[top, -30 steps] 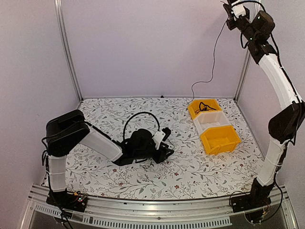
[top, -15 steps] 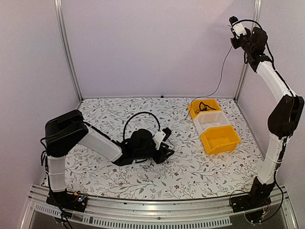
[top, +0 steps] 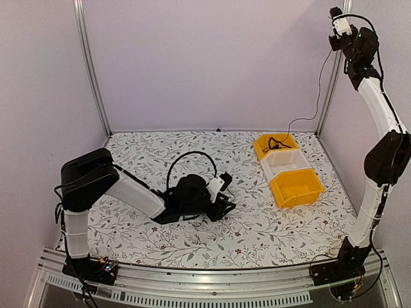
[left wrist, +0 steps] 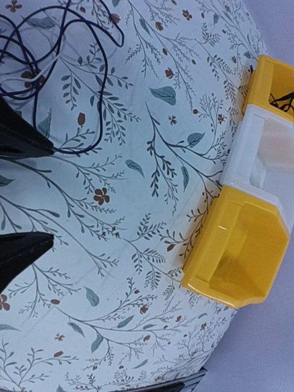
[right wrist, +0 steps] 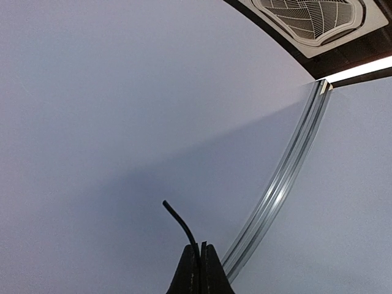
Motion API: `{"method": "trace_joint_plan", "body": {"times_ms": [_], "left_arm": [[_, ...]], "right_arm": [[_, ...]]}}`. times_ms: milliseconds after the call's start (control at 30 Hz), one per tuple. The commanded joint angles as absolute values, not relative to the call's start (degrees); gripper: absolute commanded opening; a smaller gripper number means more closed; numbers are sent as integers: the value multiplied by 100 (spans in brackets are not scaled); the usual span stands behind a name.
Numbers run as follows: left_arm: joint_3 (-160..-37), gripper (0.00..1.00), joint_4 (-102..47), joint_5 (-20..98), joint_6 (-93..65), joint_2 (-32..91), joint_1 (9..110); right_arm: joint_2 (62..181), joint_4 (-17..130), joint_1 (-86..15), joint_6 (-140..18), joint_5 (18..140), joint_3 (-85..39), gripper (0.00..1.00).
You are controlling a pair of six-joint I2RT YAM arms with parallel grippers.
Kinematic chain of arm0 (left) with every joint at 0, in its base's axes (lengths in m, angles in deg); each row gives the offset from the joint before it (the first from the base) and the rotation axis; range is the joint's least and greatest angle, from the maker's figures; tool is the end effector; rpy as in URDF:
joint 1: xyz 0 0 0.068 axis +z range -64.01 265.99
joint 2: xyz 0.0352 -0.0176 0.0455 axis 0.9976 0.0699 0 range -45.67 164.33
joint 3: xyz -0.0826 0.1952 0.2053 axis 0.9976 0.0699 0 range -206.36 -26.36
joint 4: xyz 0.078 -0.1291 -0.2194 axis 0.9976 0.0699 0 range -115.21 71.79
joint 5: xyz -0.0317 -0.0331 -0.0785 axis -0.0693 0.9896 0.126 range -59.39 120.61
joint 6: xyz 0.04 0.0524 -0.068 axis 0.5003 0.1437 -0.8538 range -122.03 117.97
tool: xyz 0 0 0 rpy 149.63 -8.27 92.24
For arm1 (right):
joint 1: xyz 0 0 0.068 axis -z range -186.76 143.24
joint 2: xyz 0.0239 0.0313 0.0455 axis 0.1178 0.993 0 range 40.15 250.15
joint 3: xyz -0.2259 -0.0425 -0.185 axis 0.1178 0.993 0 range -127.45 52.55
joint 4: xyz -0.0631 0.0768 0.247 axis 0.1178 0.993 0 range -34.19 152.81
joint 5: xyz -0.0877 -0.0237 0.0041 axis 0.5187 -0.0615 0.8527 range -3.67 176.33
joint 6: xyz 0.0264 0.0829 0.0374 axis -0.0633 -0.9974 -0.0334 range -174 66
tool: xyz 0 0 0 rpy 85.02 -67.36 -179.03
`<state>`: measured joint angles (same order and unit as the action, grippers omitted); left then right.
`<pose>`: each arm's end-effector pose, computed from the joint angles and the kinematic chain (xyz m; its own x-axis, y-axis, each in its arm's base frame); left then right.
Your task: Untangle the cables
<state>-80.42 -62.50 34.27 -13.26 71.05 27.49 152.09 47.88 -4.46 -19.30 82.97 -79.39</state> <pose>0.2363 -0.3962 0.1068 -0.3911 0.2664 -0.8809 0.8206 0.5343 -0.2028 0.4825 -0.0144 0.5963 0.3913 -0.5845 -0.7108 0.2570 0.8111 -0.5255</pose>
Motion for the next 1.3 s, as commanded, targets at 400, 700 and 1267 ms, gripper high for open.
{"method": "trace_joint_plan", "body": {"times_ms": [400,700,1267], "left_arm": [[-8122,41,-6188,3419,-1407,7142,2597],[-8283,41,-6199,3484,-1456,7271,2588],[-8080,41,-6317,3410,-1436,7164,2586]], "right_arm": [[14408,5213,-573,-2512,7143,-5925,0],[14300,5558,-1213,-2393,6682,-6261,0],[14171,5443,-1577,-2550,7359,-5372,0]]}}
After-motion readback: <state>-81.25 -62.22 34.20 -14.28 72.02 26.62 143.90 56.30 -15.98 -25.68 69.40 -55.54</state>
